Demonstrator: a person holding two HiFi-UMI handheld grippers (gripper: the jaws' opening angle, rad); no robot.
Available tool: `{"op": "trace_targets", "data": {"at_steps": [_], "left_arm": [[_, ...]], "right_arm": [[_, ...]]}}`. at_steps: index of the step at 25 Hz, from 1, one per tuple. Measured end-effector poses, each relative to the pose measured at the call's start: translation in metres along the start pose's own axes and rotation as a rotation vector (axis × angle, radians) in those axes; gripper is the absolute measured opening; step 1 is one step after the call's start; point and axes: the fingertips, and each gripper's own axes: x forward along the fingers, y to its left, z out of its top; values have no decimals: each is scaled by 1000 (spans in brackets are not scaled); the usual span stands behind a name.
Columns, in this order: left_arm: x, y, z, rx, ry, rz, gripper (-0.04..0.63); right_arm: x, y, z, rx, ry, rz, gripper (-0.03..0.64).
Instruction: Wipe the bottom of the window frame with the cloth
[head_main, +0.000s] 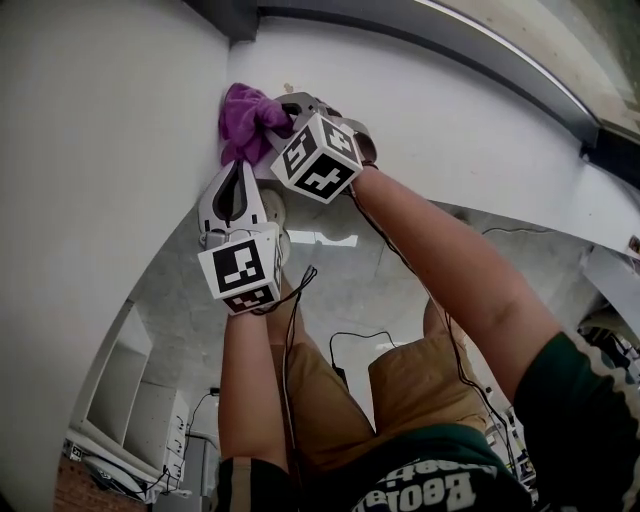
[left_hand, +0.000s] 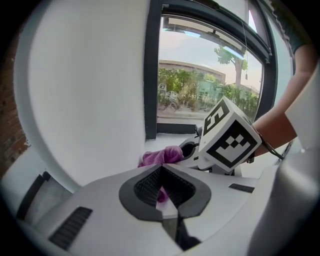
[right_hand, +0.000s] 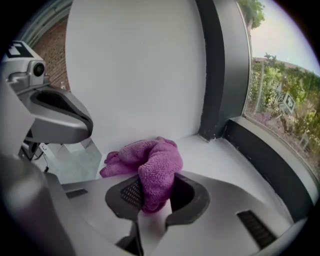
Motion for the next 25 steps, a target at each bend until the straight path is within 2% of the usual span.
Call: {"op": "trace_targets", "data": {"at_steps": [9,13,16,21,25], "left_arm": [[30,2,34,36,-30,-22,6],[44,-2,48,61,-36,-34,6],[51,-3,50,91,-14,-22,6],[56,-3,53,112,-2,-14,6],[57,2,54,88,4,-11,6]], "right_arm": [[5,-37,6,-70,5,-29,91],[8,-49,11,-70,-2,-46,91],[8,-56,15,-59,-6,-70,91],[6,-84,16,8,-2,-167,91],[7,-83,16,38,6,-124,91]]}}
